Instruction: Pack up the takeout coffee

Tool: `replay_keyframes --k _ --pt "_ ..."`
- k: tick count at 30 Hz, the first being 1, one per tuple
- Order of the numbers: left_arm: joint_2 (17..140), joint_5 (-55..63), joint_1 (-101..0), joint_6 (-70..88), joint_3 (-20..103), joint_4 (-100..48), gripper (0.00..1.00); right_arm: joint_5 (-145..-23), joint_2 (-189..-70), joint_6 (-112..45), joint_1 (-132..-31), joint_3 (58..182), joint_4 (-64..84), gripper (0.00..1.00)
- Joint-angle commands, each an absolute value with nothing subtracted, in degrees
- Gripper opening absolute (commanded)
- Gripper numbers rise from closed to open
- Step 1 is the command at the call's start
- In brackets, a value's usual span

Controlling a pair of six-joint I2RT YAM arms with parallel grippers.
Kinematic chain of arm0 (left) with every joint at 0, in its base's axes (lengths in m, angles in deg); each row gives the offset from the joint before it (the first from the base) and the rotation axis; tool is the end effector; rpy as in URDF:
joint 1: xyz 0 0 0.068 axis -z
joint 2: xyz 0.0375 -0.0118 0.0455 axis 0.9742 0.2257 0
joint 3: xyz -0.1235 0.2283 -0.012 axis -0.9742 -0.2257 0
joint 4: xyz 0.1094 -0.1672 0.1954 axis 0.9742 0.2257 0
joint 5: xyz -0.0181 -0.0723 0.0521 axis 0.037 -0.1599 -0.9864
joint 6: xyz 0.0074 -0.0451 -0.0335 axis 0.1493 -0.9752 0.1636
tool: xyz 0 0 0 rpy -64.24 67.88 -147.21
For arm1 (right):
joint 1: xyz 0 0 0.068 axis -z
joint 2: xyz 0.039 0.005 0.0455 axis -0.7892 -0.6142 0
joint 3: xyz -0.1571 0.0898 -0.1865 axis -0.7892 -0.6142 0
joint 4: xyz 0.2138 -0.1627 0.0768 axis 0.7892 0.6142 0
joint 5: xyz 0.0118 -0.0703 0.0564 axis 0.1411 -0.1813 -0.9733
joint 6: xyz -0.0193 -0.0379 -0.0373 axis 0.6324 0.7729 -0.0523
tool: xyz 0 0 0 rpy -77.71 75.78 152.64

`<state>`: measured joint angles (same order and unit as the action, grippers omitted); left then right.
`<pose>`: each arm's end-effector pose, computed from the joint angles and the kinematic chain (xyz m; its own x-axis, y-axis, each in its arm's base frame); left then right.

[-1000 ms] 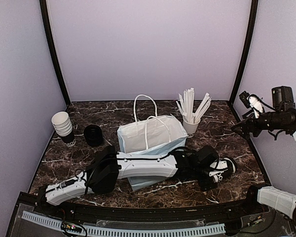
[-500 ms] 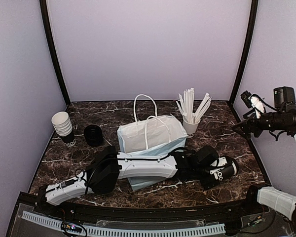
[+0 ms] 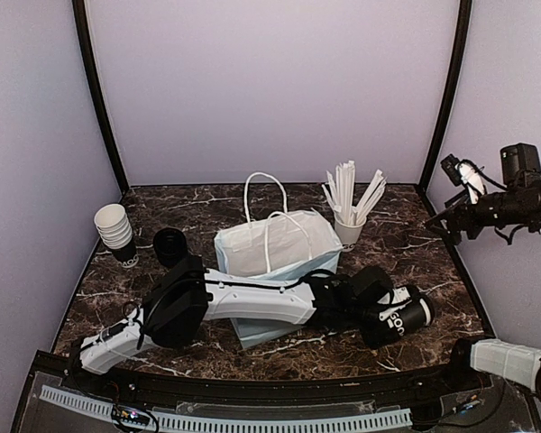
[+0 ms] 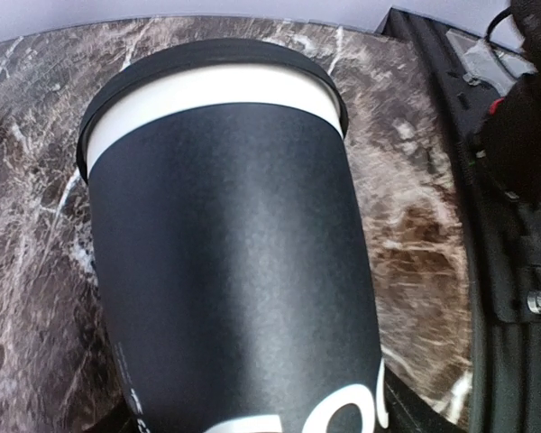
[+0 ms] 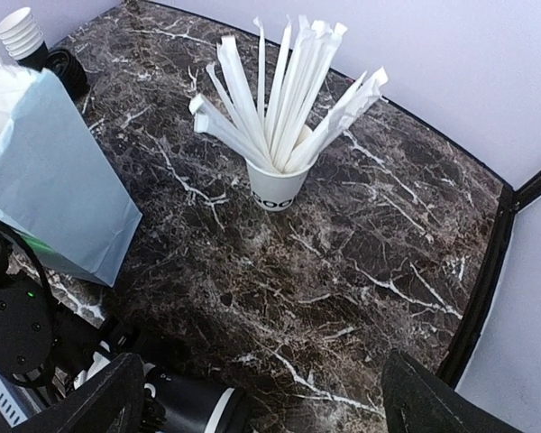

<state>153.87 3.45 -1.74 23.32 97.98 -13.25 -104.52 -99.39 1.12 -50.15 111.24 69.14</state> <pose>0.1482 -0.5826 0.1268 -0.0965 0.5351 -0.8392 0.9920 0.1207 -0.0371 0.1807 0.0122 0.3618 -0.4708 -0.3995 -0.7866 -0.5939 0.8028 -0.0522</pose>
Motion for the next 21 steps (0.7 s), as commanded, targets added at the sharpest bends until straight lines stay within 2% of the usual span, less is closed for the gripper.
replay_keyframes --k 1,4,8,11,15,18,21 --pt "137.8 6.7 -0.4 21.6 88.2 -21.5 0.63 -109.3 -102.7 1.0 -49.7 122.4 72.4 0.93" --pt "127.7 8.6 0.8 21.1 79.5 -28.1 0.63 -111.5 -105.7 2.5 -49.7 131.1 74.8 0.94" --pt "116.0 9.2 2.0 18.4 68.8 -36.8 0.63 -110.6 -111.2 4.0 -49.7 148.9 77.8 0.95" --pt "106.7 9.0 2.1 17.8 60.1 -42.8 0.63 -117.5 -113.6 3.3 -49.7 156.2 78.3 0.94" --pt "95.9 8.8 2.1 19.3 51.3 -45.3 0.63 -134.2 -110.8 3.1 -49.7 152.6 74.7 0.94" --pt "89.0 7.0 2.1 20.3 45.8 -46.1 0.65 -142.3 -107.6 -4.3 -49.7 148.0 64.9 0.98" --pt "82.1 2.9 2.1 23.9 40.9 -43.5 0.65 -148.8 -108.3 -12.5 -50.1 147.0 57.8 0.97"
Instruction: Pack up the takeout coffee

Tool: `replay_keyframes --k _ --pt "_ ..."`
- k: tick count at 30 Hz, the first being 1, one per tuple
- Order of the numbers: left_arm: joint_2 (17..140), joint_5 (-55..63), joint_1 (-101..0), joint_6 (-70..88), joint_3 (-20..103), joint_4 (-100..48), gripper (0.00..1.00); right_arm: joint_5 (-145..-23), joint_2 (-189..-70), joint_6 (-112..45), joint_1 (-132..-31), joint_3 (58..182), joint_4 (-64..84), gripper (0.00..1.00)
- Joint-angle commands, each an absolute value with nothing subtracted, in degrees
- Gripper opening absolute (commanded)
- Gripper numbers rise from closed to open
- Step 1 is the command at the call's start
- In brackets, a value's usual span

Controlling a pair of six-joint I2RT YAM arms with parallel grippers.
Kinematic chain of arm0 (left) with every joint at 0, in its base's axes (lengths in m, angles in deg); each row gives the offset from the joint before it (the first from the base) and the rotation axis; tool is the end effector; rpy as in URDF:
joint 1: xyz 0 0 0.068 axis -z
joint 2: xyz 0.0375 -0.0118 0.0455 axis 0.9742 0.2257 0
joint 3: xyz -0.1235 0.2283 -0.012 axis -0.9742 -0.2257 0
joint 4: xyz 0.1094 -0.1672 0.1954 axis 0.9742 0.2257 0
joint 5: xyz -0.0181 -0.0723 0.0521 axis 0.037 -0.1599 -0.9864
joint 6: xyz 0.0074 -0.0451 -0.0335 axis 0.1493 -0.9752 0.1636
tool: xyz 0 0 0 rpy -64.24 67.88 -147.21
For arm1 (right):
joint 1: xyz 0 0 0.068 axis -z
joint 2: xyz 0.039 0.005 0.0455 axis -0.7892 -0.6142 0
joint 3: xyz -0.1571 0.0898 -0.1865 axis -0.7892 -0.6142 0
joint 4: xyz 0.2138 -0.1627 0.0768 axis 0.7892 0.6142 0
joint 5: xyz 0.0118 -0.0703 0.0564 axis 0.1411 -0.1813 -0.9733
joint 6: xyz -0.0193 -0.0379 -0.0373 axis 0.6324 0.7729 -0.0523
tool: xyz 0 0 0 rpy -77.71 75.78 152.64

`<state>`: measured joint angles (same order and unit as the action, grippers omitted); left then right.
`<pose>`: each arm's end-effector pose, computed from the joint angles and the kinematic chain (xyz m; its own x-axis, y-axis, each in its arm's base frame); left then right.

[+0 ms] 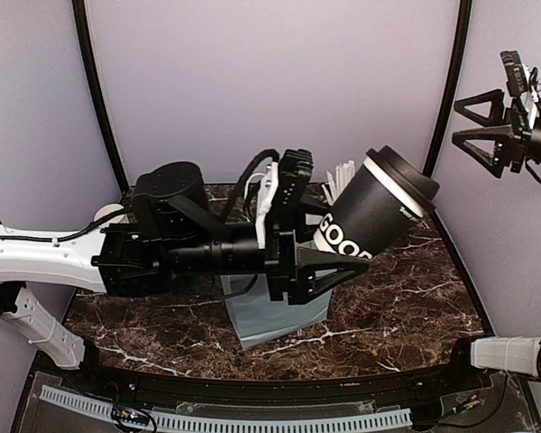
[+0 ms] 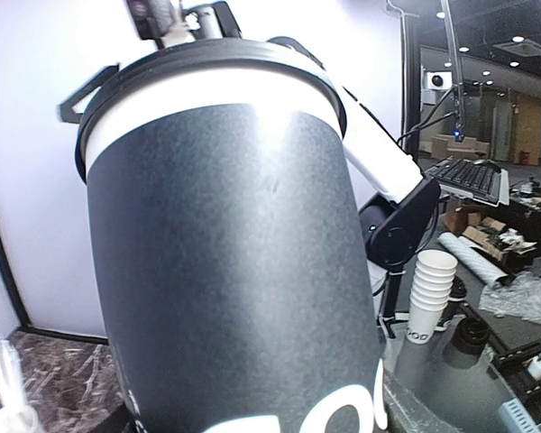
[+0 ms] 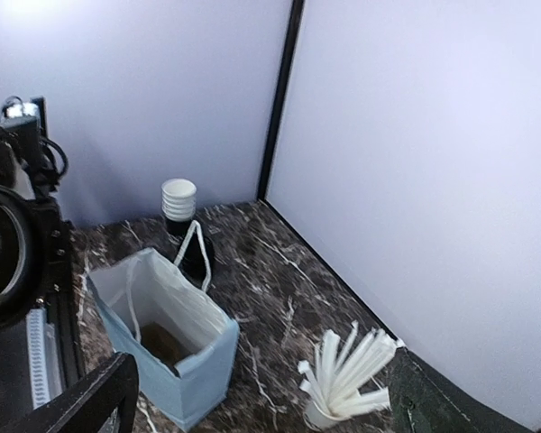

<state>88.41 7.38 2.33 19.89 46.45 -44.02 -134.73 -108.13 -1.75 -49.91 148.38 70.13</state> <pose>0.0630 -0.3765 0.4057 0.0209 -0.1958 -0.9804 0.9996 -0.0157 0.0245 0.1357 0.0283 0.5299 0.0769 -0.2286 -0.9705 -0.8372 0.5138 -0.1874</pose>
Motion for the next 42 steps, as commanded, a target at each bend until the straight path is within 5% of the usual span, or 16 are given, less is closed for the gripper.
replay_keyframes --k 1,10,22,42 --pt "80.9 1.9 2.1 24.6 40.0 -42.8 0.65 -150.5 -109.4 -15.5 -50.6 147.2 56.1 0.96" --pt "68.6 -12.4 2.1 33.6 34.2 -27.0 0.65 -139.0 -119.8 -12.3 -66.0 152.9 59.1 0.89" --pt "62.6 -16.0 2.0 35.2 34.6 -18.2 0.67 -123.0 -130.4 4.9 -92.0 160.6 73.9 0.97" --pt "66.3 -15.3 2.0 37.4 34.1 -17.5 0.67 -117.3 -138.9 2.6 -105.7 168.3 83.1 0.99"
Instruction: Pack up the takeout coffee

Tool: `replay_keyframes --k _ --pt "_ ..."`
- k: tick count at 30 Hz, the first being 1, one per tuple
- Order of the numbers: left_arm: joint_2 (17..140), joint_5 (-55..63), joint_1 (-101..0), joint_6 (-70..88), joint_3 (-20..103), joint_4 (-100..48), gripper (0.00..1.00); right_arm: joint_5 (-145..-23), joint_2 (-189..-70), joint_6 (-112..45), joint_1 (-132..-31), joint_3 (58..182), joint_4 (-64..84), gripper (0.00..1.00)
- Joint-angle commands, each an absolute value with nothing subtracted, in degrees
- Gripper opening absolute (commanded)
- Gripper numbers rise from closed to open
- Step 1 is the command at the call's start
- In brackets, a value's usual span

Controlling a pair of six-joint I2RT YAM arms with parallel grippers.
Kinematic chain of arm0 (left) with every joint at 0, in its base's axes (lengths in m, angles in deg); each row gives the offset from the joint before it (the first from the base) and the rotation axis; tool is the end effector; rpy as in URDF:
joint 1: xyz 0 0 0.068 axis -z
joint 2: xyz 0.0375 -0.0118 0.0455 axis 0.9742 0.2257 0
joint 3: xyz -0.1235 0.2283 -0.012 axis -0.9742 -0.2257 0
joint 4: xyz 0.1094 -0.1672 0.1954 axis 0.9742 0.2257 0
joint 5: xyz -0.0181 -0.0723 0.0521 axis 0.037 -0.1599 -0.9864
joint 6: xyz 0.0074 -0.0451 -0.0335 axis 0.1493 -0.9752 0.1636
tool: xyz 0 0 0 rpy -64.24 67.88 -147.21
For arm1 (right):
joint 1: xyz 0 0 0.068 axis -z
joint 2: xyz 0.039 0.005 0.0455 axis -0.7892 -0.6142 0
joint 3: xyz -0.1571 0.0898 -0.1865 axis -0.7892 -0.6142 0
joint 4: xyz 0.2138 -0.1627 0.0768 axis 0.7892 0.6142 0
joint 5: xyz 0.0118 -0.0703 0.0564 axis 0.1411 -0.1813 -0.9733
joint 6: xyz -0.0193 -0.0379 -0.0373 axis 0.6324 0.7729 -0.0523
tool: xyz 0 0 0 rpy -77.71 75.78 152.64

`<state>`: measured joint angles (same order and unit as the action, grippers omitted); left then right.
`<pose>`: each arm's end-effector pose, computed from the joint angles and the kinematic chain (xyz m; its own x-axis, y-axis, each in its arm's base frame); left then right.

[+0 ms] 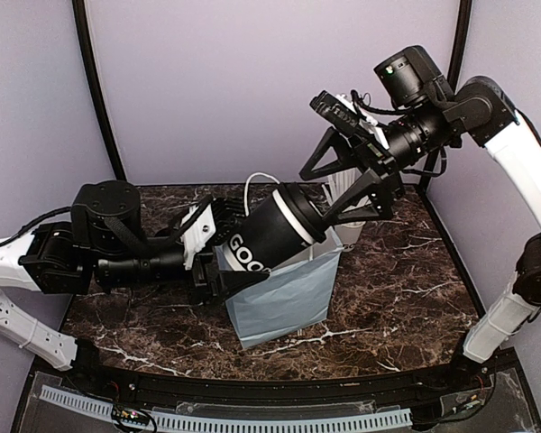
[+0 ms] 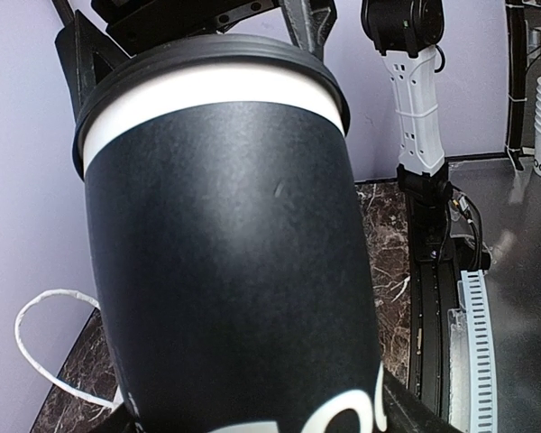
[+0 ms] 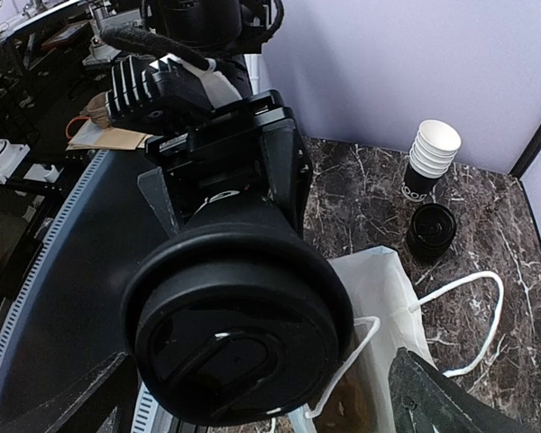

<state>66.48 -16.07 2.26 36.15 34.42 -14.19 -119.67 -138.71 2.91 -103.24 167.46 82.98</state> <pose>0.0609 -0.2768 0.3877 0.2178 0.2397 -0.9461 0.8982 0.3300 0.2904 0.1619 0.2436 0.4888 0.0863 -0.4730 -0.8768 -0.9795 -0.2009 0.0119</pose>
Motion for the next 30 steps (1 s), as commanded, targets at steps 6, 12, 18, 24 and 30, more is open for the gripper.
replay_keyframes --k 6,12,18,24,30 --pt "66.4 -14.3 2.1 38.0 33.5 -18.0 0.67 -118.1 -138.5 0.8 -106.3 166.6 83.2 0.99" --pt "66.3 -14.0 2.0 38.5 33.3 -18.0 0.67 -117.9 -138.6 -0.8 -106.8 166.7 82.1 0.98" --pt "65.9 -14.7 2.0 39.0 33.0 -19.0 0.67 -117.3 -138.7 -0.1 -107.3 166.3 81.8 0.89" --pt "65.9 -17.2 2.0 39.3 32.7 -19.8 0.72 -113.6 -138.0 -0.7 -107.4 166.7 79.5 0.75" --pt "63.6 -20.9 2.0 39.0 31.3 -20.2 0.80 -110.5 -136.9 -1.3 -107.3 167.5 78.4 0.71"
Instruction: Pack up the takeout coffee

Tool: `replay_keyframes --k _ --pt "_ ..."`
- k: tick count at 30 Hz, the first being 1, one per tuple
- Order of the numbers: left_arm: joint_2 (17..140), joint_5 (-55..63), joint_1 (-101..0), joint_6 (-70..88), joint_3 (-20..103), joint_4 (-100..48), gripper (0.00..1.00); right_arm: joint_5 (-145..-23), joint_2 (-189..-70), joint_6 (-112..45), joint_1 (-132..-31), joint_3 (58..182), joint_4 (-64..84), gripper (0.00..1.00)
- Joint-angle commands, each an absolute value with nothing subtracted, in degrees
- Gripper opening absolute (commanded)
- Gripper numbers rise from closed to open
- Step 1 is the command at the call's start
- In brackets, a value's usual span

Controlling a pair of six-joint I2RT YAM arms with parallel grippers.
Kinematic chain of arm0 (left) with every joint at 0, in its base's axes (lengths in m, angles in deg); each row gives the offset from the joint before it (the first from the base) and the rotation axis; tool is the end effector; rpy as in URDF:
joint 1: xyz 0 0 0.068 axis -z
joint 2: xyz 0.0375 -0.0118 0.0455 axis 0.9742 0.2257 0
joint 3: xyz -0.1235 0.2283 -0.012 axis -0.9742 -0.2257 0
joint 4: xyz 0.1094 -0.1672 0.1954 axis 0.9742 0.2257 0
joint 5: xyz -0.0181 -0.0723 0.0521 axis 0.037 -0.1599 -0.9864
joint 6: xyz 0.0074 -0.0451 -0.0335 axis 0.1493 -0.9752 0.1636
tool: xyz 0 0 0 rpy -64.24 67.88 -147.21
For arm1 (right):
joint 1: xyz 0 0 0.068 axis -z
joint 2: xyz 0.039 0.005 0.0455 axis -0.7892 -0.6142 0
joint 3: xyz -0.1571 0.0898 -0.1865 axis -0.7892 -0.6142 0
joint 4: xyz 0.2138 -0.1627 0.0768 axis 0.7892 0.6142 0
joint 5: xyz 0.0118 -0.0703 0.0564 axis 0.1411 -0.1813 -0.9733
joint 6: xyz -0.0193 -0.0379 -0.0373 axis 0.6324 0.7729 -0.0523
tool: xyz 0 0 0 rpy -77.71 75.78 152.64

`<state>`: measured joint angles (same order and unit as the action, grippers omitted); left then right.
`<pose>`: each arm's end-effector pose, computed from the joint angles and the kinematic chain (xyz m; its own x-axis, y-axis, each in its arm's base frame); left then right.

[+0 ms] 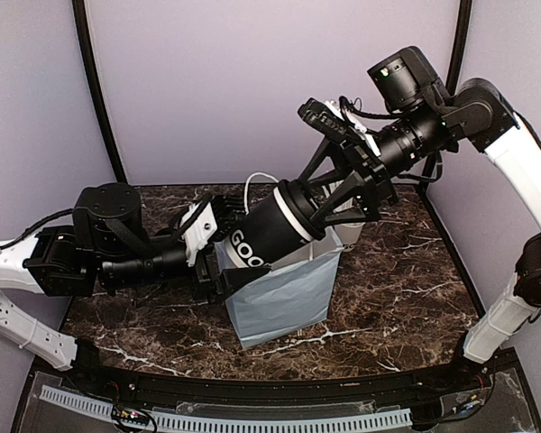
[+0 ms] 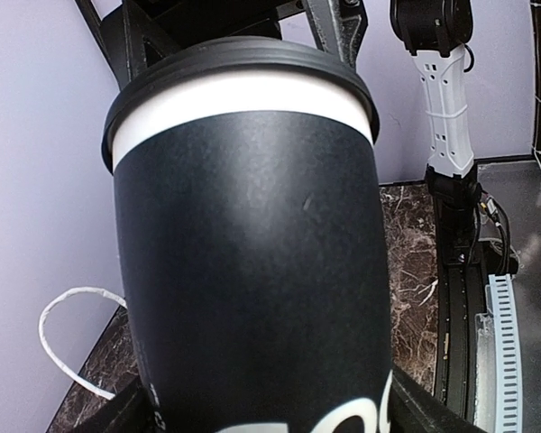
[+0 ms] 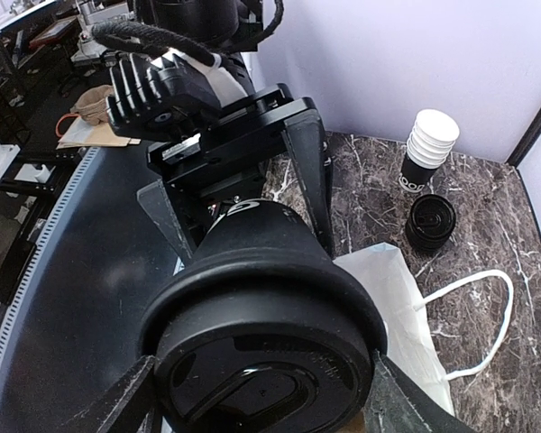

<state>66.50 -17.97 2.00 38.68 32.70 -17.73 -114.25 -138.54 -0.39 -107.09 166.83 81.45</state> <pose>0.0638 -0.2784 0.3833 0.2576 0.2356 -0.9371 0.8716 0.3620 0.3307 0.1497 0.2555 0.4872 0.0797 -0.5031 -0.8606 -0.9858 -0.1678 0.0068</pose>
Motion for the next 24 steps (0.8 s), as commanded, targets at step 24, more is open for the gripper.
replay_keyframes --k 24 --pt "78.0 2.3 -25.9 7.2 59.1 23.6 0.78 -89.4 -125.2 0.2 -95.6 165.6 72.6 0.69"
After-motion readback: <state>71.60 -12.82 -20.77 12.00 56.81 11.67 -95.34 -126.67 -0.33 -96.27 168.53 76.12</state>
